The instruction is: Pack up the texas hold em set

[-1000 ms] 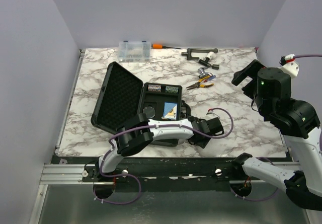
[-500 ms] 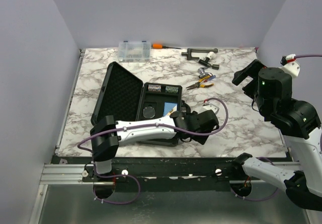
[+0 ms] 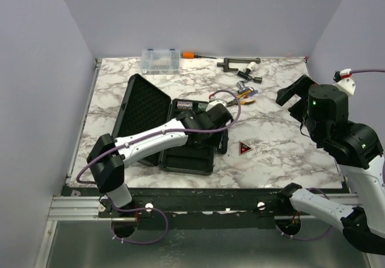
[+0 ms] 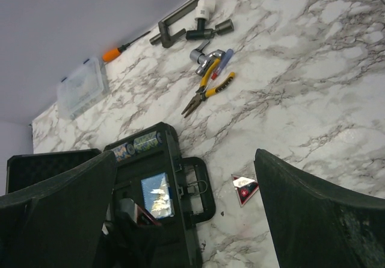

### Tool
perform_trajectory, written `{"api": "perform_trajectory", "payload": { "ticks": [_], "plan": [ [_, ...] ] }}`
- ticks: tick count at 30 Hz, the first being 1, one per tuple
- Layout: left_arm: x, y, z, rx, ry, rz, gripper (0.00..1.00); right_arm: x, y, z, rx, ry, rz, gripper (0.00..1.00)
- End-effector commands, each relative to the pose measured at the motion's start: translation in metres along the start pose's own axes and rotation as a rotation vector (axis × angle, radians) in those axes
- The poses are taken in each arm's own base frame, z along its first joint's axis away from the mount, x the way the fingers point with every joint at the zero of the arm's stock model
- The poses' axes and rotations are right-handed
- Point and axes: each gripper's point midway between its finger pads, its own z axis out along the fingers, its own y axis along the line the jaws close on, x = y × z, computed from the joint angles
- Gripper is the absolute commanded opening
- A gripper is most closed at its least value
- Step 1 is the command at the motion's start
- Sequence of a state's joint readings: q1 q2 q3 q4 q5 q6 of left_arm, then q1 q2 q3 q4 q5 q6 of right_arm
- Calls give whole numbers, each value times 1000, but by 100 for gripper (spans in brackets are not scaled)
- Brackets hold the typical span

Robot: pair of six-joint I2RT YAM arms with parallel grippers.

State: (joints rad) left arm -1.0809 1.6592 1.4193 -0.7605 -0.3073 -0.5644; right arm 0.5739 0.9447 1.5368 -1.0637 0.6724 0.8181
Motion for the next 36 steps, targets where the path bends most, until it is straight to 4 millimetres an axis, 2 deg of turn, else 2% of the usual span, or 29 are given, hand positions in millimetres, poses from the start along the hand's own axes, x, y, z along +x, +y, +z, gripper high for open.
{"api": "perform_trajectory", "payload": {
  "ticks": [1, 5, 11, 16, 24, 31, 36],
  "plan": [
    [-11, 52, -4, -110, -15, -130, 0, 16, -3, 1, -8, 51, 17, 100],
    [-18, 89, 5, -189, -13, -329, 0, 25, -2, 2, -21, 78, 26, 100],
    [-22, 122, 27, -281, 14, -481, 0, 31, -1, 2, -28, 103, 22, 100],
    [-15, 143, 47, -324, 75, -611, 0, 30, -7, -2, -19, 100, 18, 100],
    [-8, 155, 64, -360, 113, -757, 0, 30, -11, -5, -18, 99, 18, 100],
    [-6, 149, 72, -346, 143, -798, 0, 31, -12, -5, -18, 100, 15, 100],
    [-1, 143, 79, -332, 176, -824, 9, 35, -12, -4, -22, 107, 16, 100]
  ]
}}
